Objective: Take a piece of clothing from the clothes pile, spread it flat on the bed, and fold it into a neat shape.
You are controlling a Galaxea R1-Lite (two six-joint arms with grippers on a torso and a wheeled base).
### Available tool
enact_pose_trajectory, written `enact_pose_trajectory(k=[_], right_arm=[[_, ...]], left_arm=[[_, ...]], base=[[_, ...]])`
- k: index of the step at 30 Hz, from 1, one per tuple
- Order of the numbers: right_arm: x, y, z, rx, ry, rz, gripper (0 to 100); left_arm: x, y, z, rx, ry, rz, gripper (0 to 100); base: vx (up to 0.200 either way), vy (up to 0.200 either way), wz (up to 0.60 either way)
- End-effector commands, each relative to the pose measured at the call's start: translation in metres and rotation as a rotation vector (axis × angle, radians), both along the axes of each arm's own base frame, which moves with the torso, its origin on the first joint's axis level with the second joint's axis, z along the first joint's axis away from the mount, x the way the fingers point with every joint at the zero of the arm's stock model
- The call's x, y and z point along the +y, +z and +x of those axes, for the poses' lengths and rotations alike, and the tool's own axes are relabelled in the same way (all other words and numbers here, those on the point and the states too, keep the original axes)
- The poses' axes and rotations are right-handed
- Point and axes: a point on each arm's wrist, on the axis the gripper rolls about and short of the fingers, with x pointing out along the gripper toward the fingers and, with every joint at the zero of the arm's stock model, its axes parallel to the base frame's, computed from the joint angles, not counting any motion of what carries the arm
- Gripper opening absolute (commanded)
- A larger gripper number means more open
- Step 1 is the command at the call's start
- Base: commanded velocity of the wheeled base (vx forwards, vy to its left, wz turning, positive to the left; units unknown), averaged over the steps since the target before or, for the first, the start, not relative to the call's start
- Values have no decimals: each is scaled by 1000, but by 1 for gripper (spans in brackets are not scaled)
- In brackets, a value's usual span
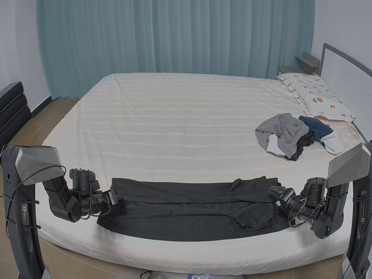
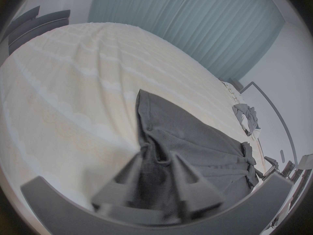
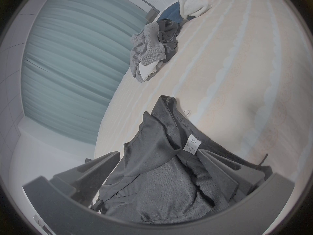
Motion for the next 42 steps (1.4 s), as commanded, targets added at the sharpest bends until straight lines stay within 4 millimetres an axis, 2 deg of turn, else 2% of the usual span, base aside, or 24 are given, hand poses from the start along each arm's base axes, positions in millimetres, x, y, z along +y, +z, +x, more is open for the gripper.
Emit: enact_pose_trajectory(k=[1, 23, 24, 38, 39, 42], right_arm=[[0, 1, 0, -11, 0, 2, 100], [-1, 2, 0, -10, -3, 1, 100], [-1, 2, 0, -10, -3, 3, 100], [0, 1, 0, -10, -1, 1, 100], [0, 1, 0, -10, -1, 1, 100], [0, 1, 0, -10, -1, 1, 100]], left_arm=[[1, 1, -4, -25, 2, -2, 0], [7, 5, -8, -47, 22, -5, 0], [7, 5, -8, -48, 23, -6, 100], [-13, 9, -6, -69, 31, 46, 100], [-13, 9, -6, -69, 33, 49, 0], [-15, 11, -8, -72, 28, 51, 0]], base=[[0, 0, 0], [0, 0, 0], [0, 0, 0], [0, 0, 0], [0, 0, 0], [0, 0, 0]])
